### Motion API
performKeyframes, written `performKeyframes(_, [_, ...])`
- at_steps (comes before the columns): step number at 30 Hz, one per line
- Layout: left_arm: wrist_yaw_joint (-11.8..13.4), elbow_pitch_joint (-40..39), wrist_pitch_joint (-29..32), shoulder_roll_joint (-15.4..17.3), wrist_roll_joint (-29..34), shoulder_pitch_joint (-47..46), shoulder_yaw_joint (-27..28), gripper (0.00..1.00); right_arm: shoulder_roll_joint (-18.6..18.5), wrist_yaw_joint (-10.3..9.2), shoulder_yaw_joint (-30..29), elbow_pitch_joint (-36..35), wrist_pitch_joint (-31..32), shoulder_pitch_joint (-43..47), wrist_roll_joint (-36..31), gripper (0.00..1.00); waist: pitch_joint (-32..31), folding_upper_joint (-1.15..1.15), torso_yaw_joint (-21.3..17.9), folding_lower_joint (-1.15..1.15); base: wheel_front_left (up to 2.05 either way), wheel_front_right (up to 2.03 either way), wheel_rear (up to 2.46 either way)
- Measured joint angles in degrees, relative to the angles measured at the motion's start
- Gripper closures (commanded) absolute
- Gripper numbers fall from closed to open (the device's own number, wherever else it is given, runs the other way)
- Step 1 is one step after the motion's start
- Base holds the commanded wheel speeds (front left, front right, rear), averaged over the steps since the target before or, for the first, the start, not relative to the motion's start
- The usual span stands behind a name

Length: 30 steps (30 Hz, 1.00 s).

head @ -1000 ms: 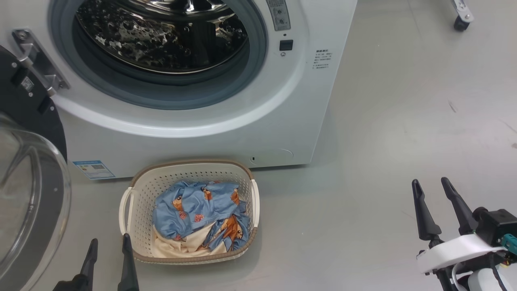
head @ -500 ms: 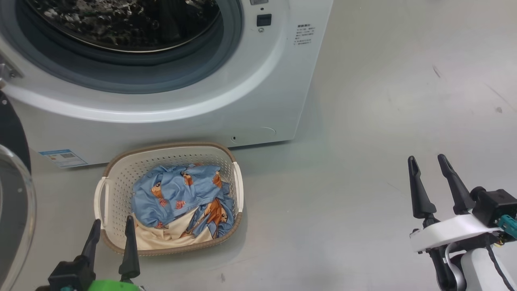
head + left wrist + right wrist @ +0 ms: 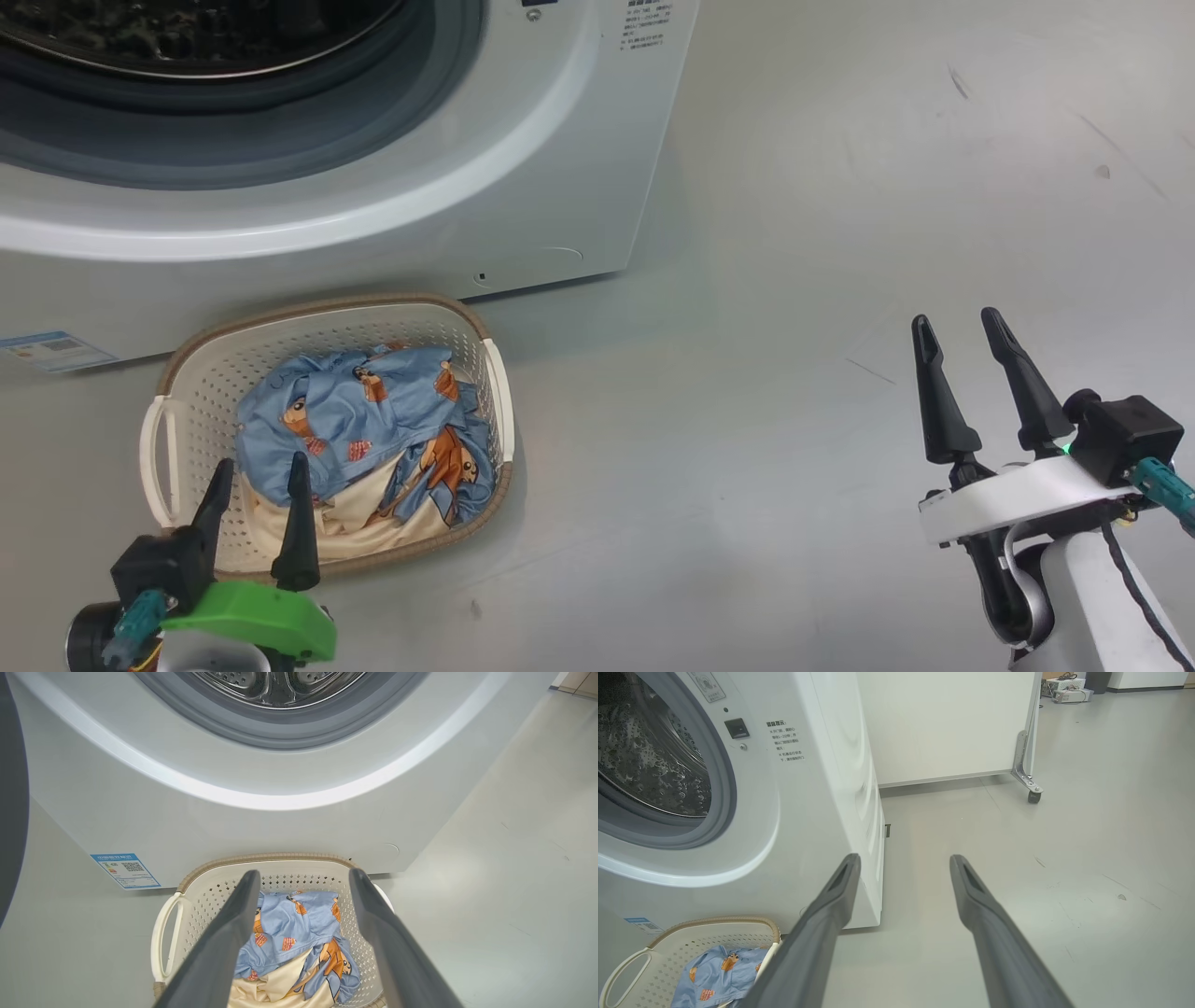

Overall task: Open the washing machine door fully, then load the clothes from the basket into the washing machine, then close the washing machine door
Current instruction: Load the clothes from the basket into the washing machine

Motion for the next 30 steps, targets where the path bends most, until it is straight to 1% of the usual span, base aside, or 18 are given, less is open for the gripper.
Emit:
performKeyframes(7, [-0.44,1.54,2.55,0.71,-0.18,-3.42,0.23,0.0,1.1,0.0,0.14,-0.66,0.0,-1.72,0.16,0.0,3.13,0.0,-1.7,0.0,0.0,0.0,0.0])
performKeyframes(11, [-0.62,2.25,4.36,2.05,-0.1,-6.02,0.26,0.0,1.22,0.0,0.37,-1.35,0.0,-3.29,0.42,0.0,5.45,0.0,-2.71,0.0,0.0,0.0,0.0])
performKeyframes(22, [-1.43,5.86,9.2,3.8,-1.15,-11.42,2.16,0.0,2.11,0.0,1.75,-2.42,0.0,-8.23,0.49,0.0,12.45,0.0,-5.29,0.01,0.0,0.0,0.0])
performKeyframes(30, [-1.48,8.83,12.76,5.45,-1.64,-15.9,2.86,0.0,2.7,0.0,2.07,-2.59,0.0,-10.59,0.59,0.0,17.58,0.0,-7.06,0.0,0.0,0.0,0.0])
